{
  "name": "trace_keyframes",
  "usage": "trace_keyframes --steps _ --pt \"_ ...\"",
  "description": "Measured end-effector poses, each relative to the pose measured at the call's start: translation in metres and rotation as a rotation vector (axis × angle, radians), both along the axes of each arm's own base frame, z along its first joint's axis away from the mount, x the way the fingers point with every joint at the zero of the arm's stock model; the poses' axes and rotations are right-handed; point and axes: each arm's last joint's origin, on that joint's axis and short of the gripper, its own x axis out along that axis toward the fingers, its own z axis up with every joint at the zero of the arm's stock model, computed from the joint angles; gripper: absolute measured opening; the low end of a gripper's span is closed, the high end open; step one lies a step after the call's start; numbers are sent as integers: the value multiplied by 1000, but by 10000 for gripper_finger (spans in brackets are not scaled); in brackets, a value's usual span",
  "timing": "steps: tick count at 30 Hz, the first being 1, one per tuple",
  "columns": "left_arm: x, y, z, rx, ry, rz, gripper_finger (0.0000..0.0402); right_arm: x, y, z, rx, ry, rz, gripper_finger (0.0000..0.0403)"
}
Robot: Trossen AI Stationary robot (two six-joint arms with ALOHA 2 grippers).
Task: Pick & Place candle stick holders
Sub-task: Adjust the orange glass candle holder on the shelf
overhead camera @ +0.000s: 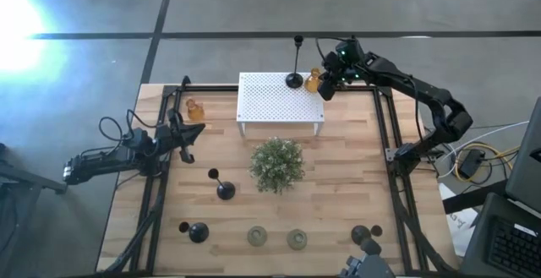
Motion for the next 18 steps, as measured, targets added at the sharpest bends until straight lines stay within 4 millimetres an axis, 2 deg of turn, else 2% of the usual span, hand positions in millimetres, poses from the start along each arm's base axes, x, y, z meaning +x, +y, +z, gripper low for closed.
trace_keyframes --steps 13,18 --pt "1 0 -3 -1 39 1 14 1 0 2 -1 -32 26 8" --pt "1 0 -4 0 41 2 14 -9 4 8 -34 107 -82 8"
